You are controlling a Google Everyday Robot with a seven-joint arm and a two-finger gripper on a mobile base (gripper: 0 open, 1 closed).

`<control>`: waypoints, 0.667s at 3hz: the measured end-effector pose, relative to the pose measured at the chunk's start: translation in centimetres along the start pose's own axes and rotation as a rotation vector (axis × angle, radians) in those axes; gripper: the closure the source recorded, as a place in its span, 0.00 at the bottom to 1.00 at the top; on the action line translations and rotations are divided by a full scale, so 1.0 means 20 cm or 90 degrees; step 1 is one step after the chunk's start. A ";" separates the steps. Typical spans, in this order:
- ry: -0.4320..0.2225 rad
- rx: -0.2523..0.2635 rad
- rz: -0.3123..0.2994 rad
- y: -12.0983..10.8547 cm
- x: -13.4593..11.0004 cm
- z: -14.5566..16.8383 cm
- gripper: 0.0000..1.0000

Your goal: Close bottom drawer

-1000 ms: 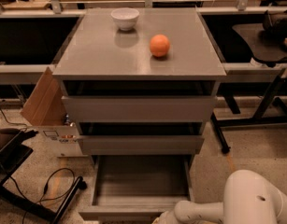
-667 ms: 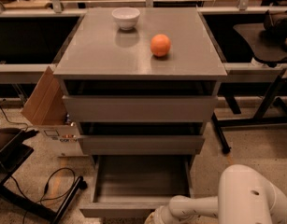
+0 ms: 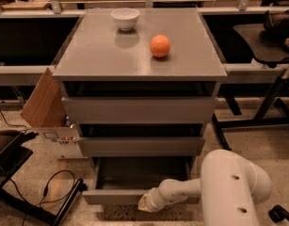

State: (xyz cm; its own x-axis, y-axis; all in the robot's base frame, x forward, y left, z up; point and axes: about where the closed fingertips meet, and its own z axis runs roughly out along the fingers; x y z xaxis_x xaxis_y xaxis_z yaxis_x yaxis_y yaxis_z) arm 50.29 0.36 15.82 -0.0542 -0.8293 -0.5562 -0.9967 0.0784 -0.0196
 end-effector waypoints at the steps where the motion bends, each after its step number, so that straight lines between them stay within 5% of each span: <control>1: 0.017 0.017 -0.011 -0.17 -0.10 0.01 1.00; 2: 0.017 0.017 -0.011 -0.17 -0.10 0.01 1.00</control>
Offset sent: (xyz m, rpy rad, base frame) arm 0.1164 0.0481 0.0172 -0.1695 -0.0729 -0.0556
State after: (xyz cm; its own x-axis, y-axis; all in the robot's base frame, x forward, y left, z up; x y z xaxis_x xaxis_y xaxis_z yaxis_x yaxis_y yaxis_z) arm 53.79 1.89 16.82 -0.0391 -0.8450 -0.5333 -0.9957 0.0781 -0.0507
